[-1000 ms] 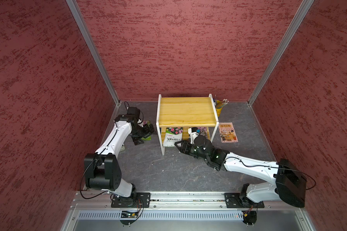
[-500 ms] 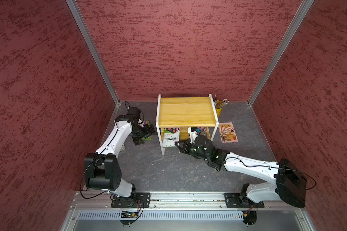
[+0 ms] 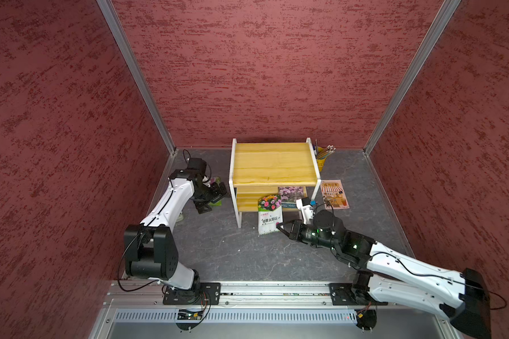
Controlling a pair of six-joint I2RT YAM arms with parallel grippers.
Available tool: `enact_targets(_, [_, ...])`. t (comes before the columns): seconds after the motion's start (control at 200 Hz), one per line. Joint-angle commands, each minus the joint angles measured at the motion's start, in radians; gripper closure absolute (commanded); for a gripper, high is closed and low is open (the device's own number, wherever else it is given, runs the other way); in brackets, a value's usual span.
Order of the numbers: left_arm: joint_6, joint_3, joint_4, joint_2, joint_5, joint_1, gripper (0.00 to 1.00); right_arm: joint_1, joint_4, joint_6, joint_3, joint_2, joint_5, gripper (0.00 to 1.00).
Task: Take the seed bag off the shelf
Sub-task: Pick up the seed packet from the shelf, then place the seed packet at the center of the board.
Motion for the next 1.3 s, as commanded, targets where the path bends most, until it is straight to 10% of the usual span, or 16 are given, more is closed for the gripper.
enact_targets(0.0, [-0.023,-0.032,0.034,-0.028,-0.018,-0.010,0.00,0.008,-0.116,0.053,-0.058,-0.030,-0.045,1.00])
enact_targets(0.802, [-0.041,-0.105,0.048,-0.053,-0.039,-0.061,0.00,0.007,0.194,0.202,-0.225,0.301,0.033,1.00])
enact_targets(0.997, [-0.048,-0.102,0.048,-0.055,-0.048,-0.061,0.00,0.009,0.044,0.184,-0.191,0.219,0.068,0.37])
enact_targets(1.298, [-0.072,-0.108,0.054,-0.057,-0.071,-0.059,0.00,0.008,-0.412,0.164,-0.130,-0.146,0.142,0.14])
